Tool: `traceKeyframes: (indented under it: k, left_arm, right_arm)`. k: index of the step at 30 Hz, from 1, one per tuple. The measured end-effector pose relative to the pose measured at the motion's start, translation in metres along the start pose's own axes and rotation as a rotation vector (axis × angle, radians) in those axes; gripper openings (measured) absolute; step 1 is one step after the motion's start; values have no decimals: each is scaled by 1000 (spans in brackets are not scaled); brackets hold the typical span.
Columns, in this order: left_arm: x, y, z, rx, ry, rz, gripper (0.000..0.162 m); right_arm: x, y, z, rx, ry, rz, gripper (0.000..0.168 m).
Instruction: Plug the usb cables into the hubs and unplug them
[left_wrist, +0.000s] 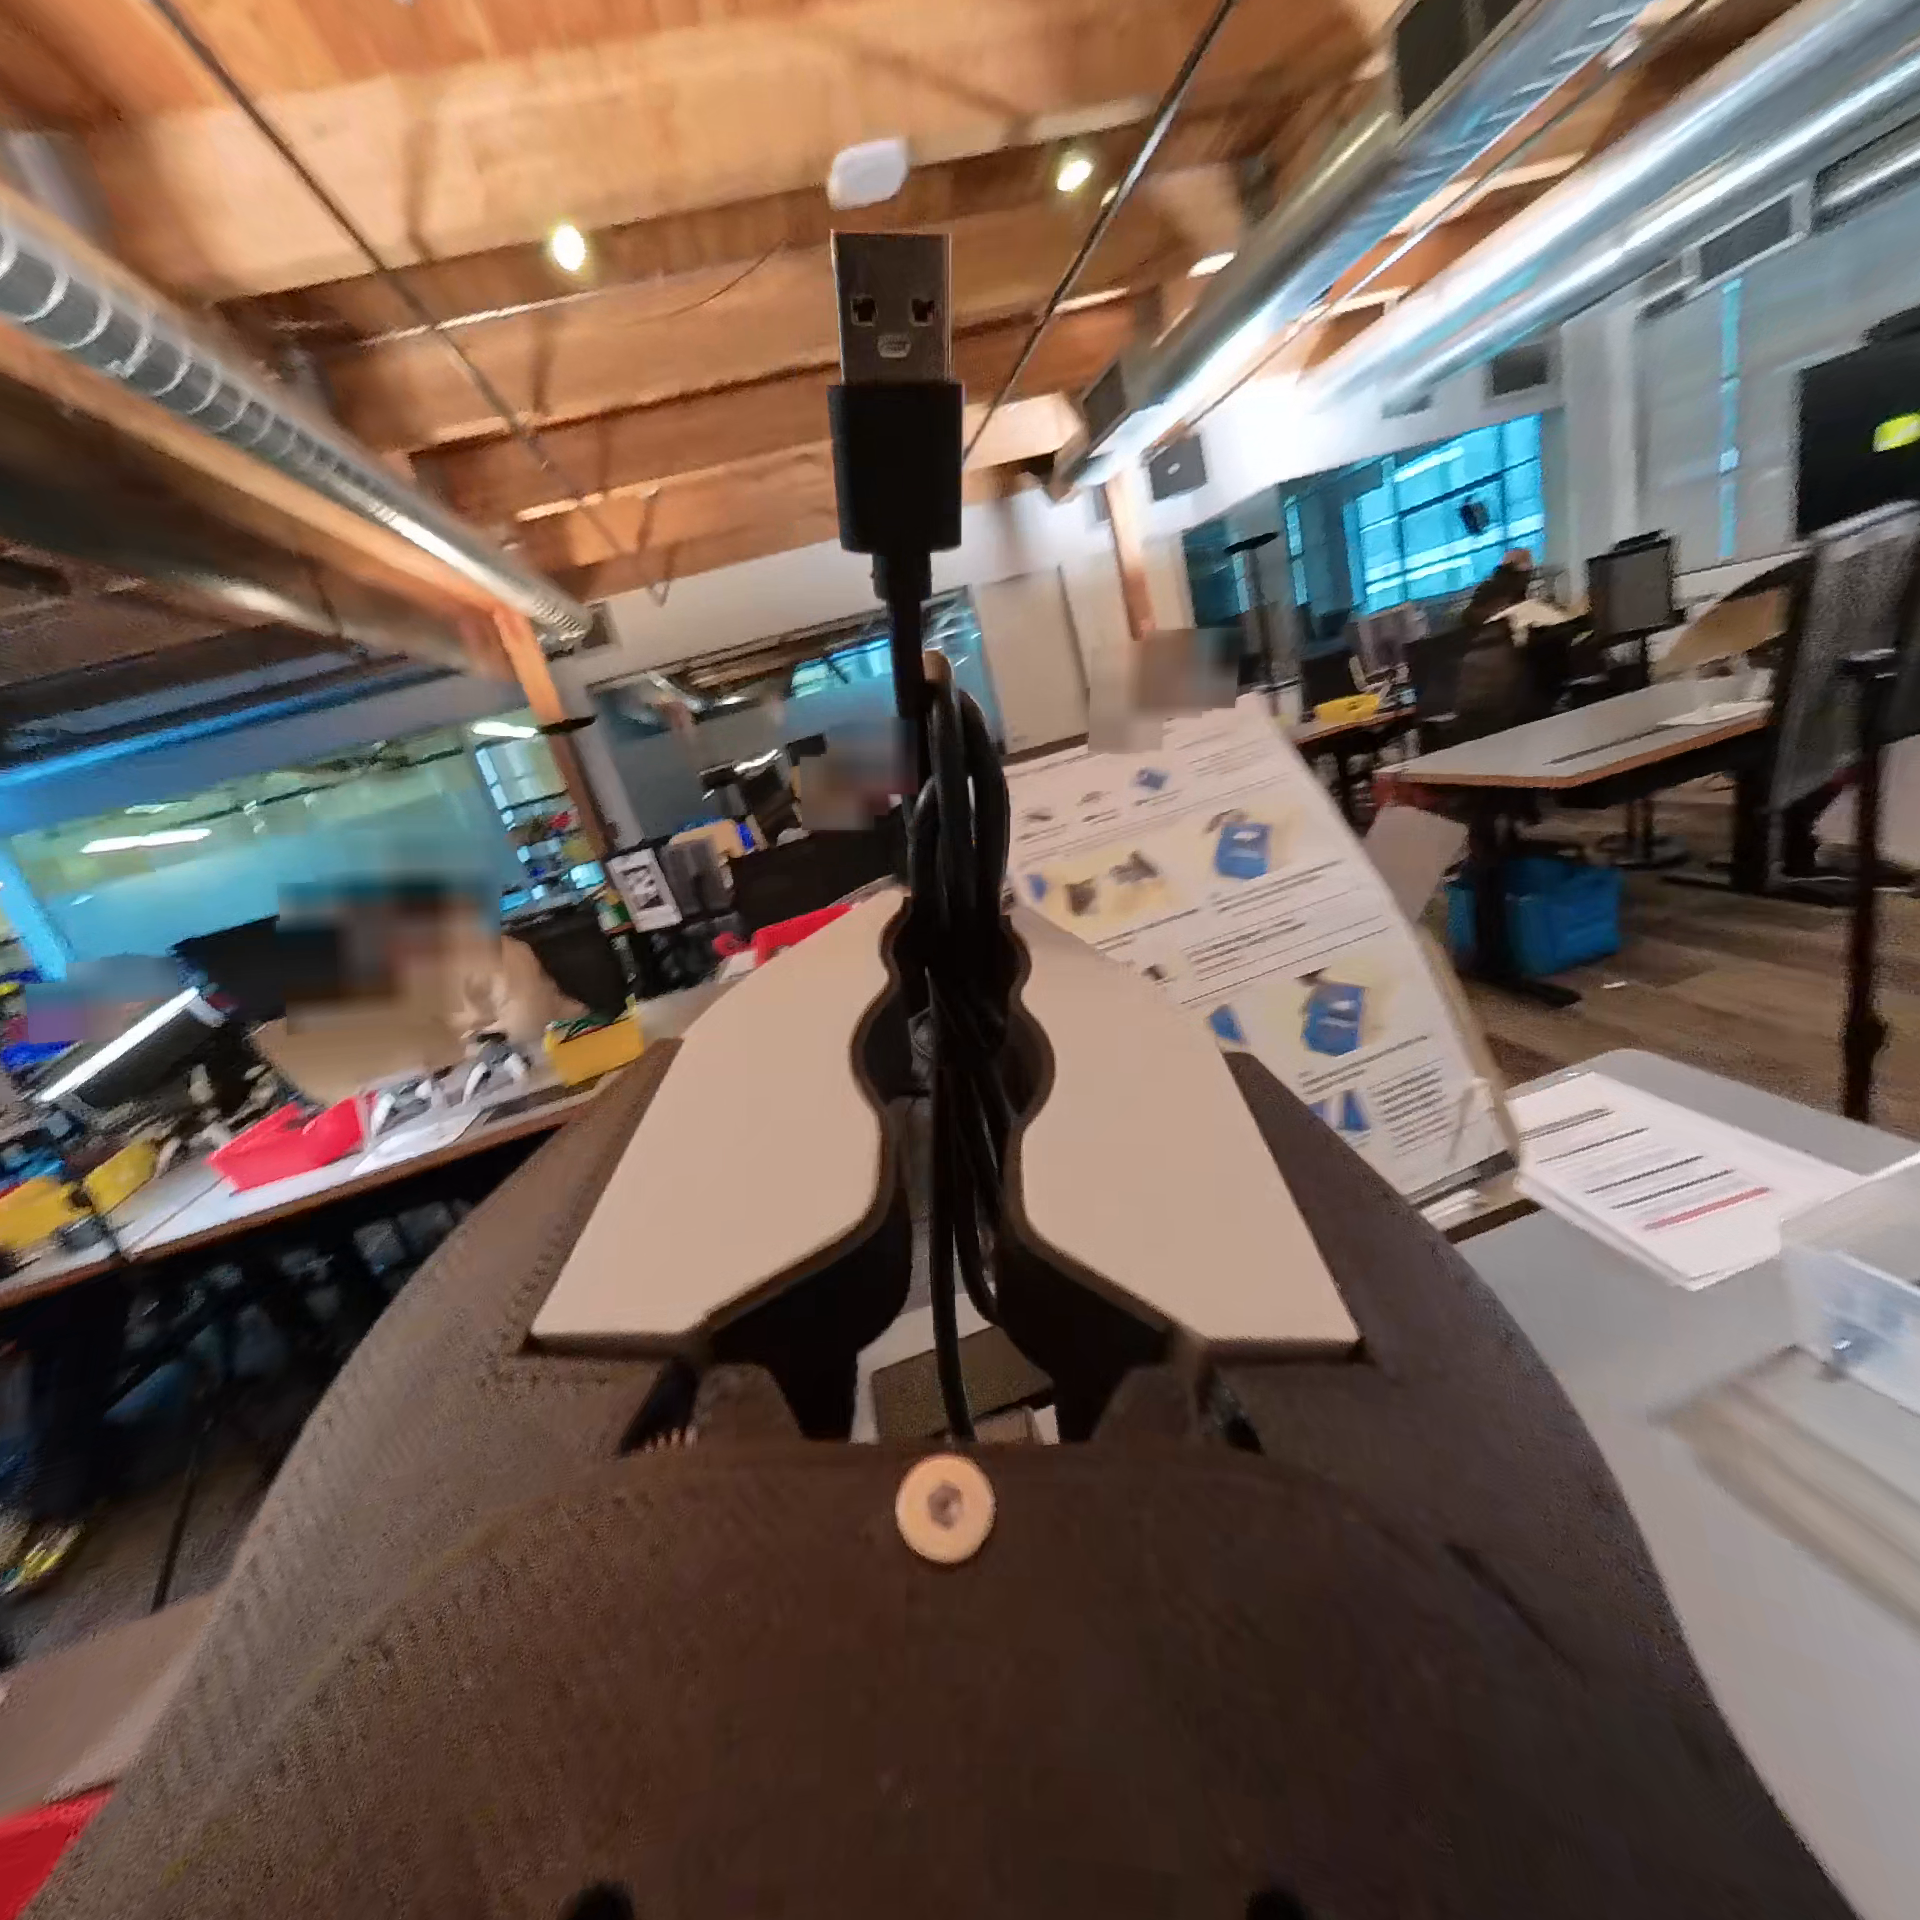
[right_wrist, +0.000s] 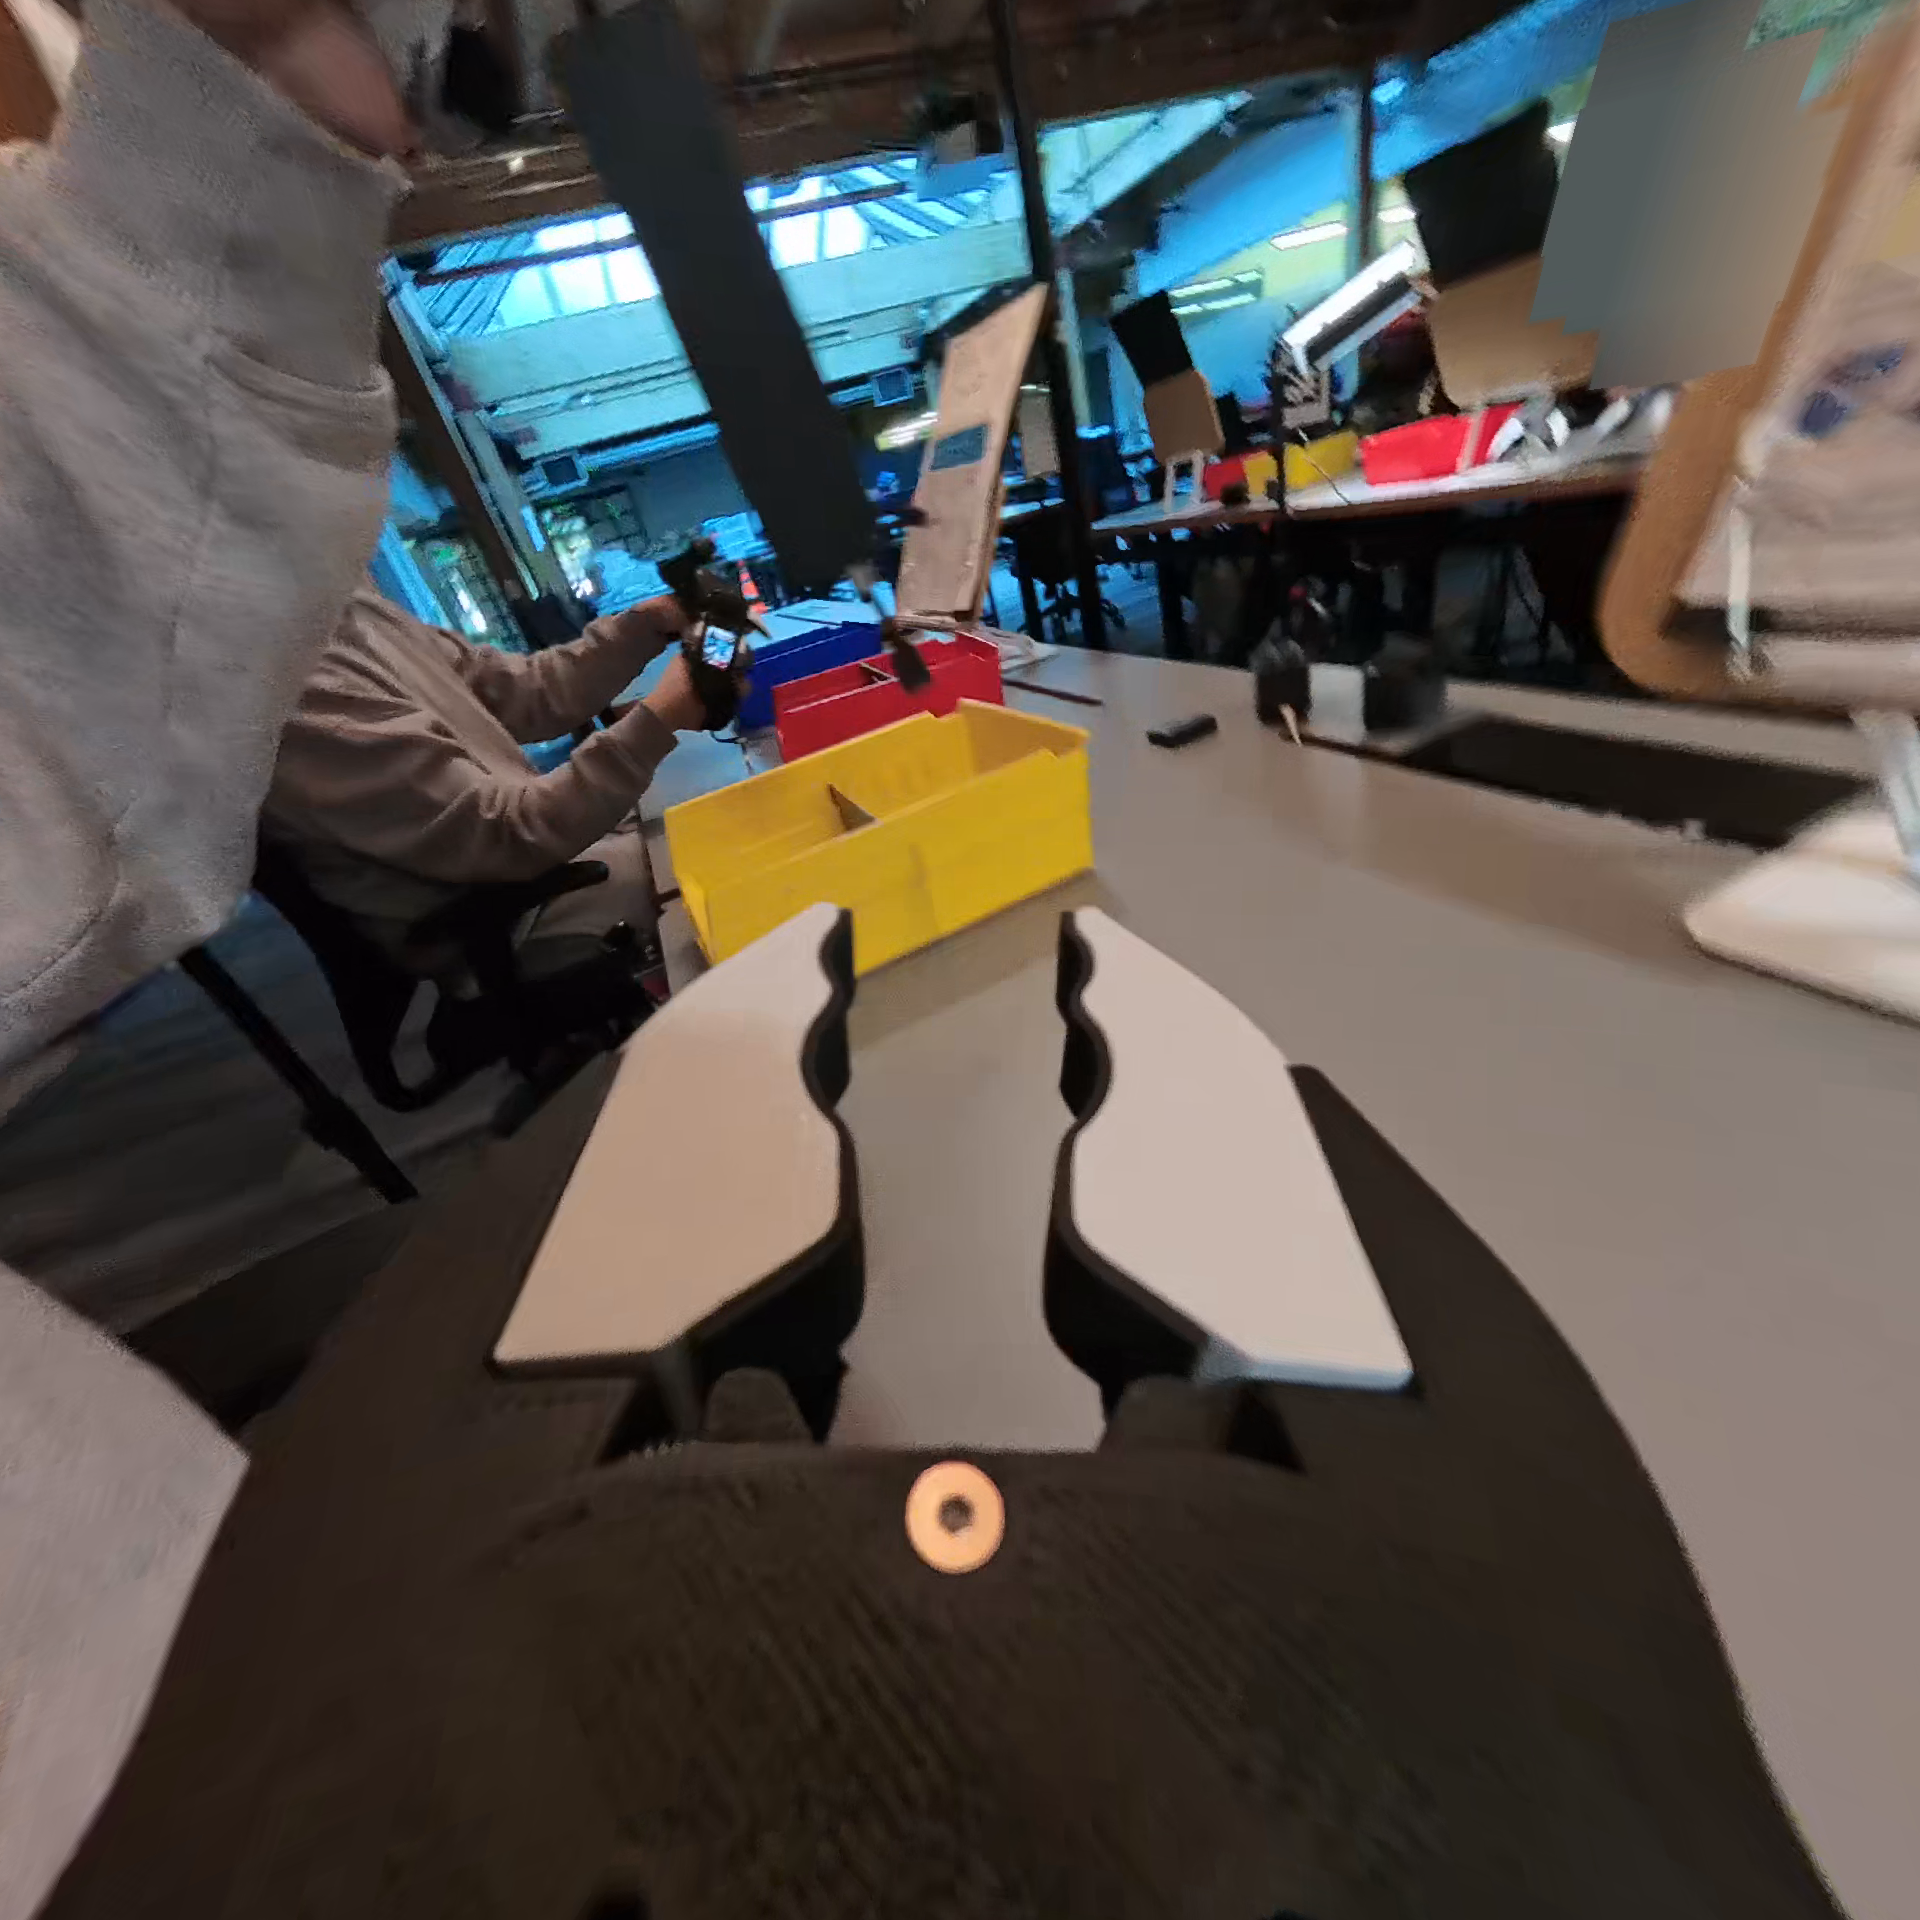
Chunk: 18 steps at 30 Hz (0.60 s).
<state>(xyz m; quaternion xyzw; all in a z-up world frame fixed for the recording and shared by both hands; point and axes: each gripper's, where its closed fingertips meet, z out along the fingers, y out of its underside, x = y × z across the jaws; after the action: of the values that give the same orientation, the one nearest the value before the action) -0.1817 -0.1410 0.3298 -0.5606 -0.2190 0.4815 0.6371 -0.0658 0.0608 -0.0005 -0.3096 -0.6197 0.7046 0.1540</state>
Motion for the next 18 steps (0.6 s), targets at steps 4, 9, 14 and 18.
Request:
traceKeyframes:
  k: [4, 9, 14, 18]
  left_arm:
    - [69, -13, 5, 69, 97, -50, 14]
    - [146, 1, 9, 137, 235, -236, 13]
    - [201, 27, 17, 101, 391, -385, 13]
    - [204, 55, 36, 41, 386, -347, 15]
  right_arm:
    - [-39, -37, 54, 60, 28, -293, 73]
    - [-15, -55, 86, 43, 322, -562, 127]
    - [23, -43, 57, -75, 269, -515, 67]
    - [25, -28, 39, -173, 160, -425, 67]
